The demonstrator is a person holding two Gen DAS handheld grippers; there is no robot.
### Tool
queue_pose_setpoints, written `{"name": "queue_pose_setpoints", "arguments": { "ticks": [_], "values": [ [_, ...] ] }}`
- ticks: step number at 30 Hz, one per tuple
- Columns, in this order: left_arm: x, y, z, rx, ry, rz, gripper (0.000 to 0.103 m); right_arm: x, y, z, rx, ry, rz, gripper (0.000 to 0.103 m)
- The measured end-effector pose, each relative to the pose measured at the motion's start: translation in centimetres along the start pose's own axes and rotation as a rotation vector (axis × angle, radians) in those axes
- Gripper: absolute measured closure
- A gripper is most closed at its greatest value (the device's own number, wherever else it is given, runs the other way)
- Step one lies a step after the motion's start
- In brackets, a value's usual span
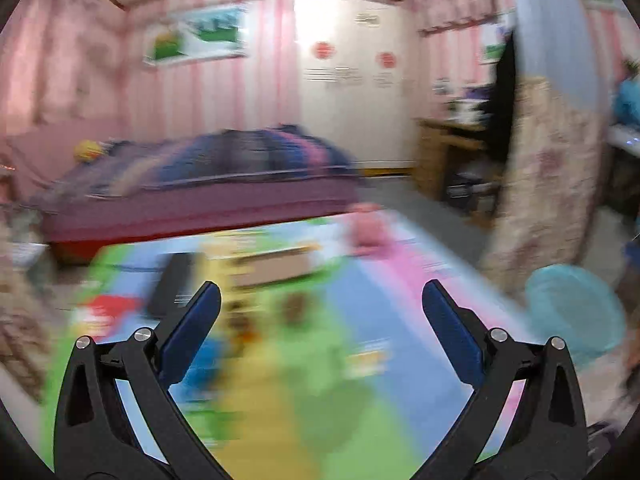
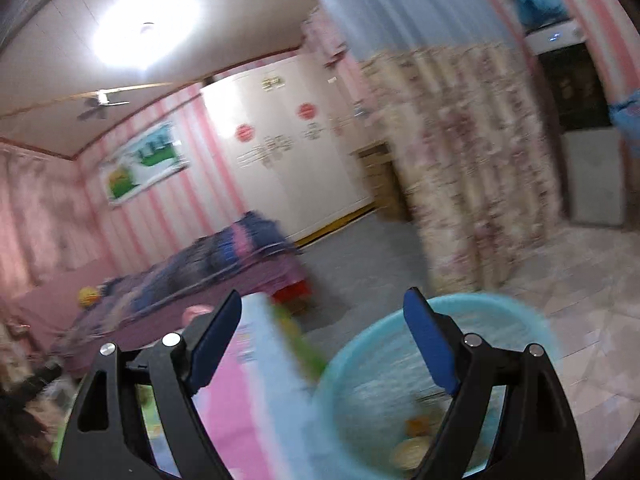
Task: Collect trash
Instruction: 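Grasp the blue plastic bag with the left tool while the right tool grasps crumpled brown paper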
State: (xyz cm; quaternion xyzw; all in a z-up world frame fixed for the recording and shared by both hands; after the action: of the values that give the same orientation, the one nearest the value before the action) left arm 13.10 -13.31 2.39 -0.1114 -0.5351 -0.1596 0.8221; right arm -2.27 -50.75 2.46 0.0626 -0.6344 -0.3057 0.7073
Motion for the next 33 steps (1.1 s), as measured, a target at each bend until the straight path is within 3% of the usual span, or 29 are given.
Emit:
{"name": "queue_pose_setpoints", "arguments": {
  "ticks": [2,5,9,12,17,27,29,30,33],
  "values": [
    [-2.0,4.9,-0.1,0.083,0.016,0.036,0.006,-1.5,2.8,-0.9,0.065,0.049,-0.009,0.019],
    [-4.4,9.8,-1.0,0.125,0.041,0.13,0.006,-5.2,8.2,-2.5,0.17,0.147,0.037,0.019],
    [-5.9,13.5,-3.9,0.073,0.125,0.305,0.006,-10.1,13.0,-3.6,0.192,0.242,0.189,0.019],
    [-7.3,14.0,-5.1,0.129,0.187,0.303,0.006,-12.4,15.0,-3.5,0.191,0.279,0.275,0.019],
    [-8.1,12.6,-6.1,0.097,0.24,0.241,0.006,-14.0,16.7,-3.0,0.175,0.277,0.389,0.015],
    [-8.8,12.3,-9.7,0.096,0.309,0.192,0.007,-15.1,17.0,-4.3,0.15,0.345,0.406,0.014],
    [-9.0,12.3,-10.9,0.07,0.347,0.184,0.034,-15.8,18.1,-4.9,0.158,0.361,0.432,0.014],
    [-9.3,12.4,-11.6,0.044,0.38,0.191,0.063,-15.9,18.4,-5.1,0.161,0.365,0.44,0.014],
    [-8.7,13.4,-11.2,0.062,0.353,0.215,0.071,-16.8,20.7,-5.9,0.185,0.373,0.481,0.014]
  ]
}}
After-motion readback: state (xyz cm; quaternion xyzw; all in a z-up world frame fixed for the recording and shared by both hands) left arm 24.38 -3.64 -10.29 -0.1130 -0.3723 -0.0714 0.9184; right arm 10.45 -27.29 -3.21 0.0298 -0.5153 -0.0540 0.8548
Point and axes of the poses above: each gripper's, at about its wrist camera, not at the fingertips, and z roughly against the way its jaws point, y to its left, x to its top, the point moved 5 cm from there along -z, roughly the way its jaws point, and after that the axes turned 6 degrees about -x, right-handed, at the moved point
